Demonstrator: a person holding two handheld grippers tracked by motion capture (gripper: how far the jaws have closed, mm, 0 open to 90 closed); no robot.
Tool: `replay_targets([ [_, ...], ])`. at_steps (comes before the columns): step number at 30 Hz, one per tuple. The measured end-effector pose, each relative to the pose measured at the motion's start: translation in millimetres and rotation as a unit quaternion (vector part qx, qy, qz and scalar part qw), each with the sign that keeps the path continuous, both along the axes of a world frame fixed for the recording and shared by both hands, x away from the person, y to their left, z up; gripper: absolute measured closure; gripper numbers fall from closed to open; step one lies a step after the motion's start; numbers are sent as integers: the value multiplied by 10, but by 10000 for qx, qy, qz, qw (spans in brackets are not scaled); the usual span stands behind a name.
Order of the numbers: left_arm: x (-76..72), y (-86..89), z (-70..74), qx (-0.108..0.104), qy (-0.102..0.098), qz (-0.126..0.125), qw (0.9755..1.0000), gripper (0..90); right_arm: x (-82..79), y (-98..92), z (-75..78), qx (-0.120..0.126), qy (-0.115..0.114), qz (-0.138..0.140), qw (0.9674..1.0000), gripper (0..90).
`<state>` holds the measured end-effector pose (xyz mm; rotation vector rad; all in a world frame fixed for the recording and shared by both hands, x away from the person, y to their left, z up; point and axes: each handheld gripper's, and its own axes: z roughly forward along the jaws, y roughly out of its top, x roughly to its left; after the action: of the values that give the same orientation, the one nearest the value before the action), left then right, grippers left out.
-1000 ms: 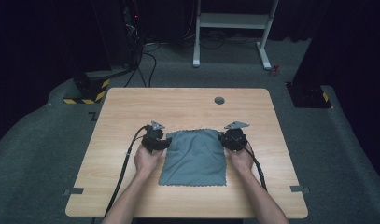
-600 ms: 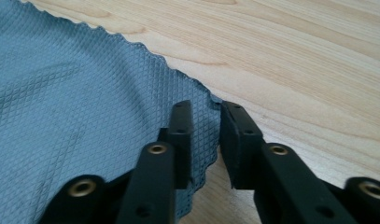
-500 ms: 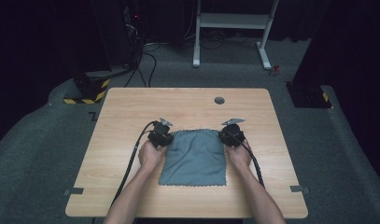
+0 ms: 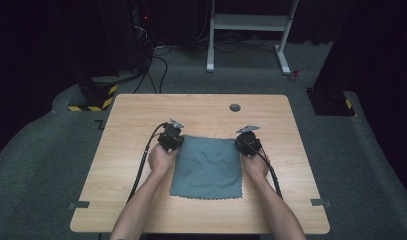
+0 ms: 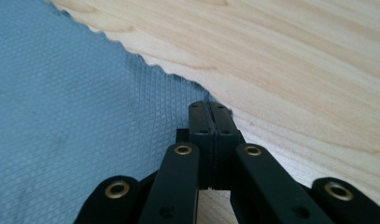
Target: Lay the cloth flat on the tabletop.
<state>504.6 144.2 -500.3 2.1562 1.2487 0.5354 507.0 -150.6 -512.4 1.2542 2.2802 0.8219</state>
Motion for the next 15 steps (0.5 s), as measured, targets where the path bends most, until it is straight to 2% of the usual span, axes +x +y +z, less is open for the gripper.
replay_targets([
  [4,20,-28,-78,171,4,117,9998,861,6,8,-1,-53,-81,-9,10000,895],
  [9,-60,25,-46,133,-85,177,9997,680,-18,-45,28,45,-112,-123,9999,776],
  [11,-155,68,1,-17,-81,118,9999,630,-77,-82,87,193,-210,-72,9996,763],
  [12,-212,81,21,-60,-18,58,10000,604,-132,-102,123,294,-242,3,9993,757],
  [13,-288,93,39,-43,58,-43,10000,574,-200,-118,153,361,-237,109,9990,753],
  [15,-491,120,53,-14,82,-284,9996,563,-376,-140,190,358,-204,379,9984,747],
])
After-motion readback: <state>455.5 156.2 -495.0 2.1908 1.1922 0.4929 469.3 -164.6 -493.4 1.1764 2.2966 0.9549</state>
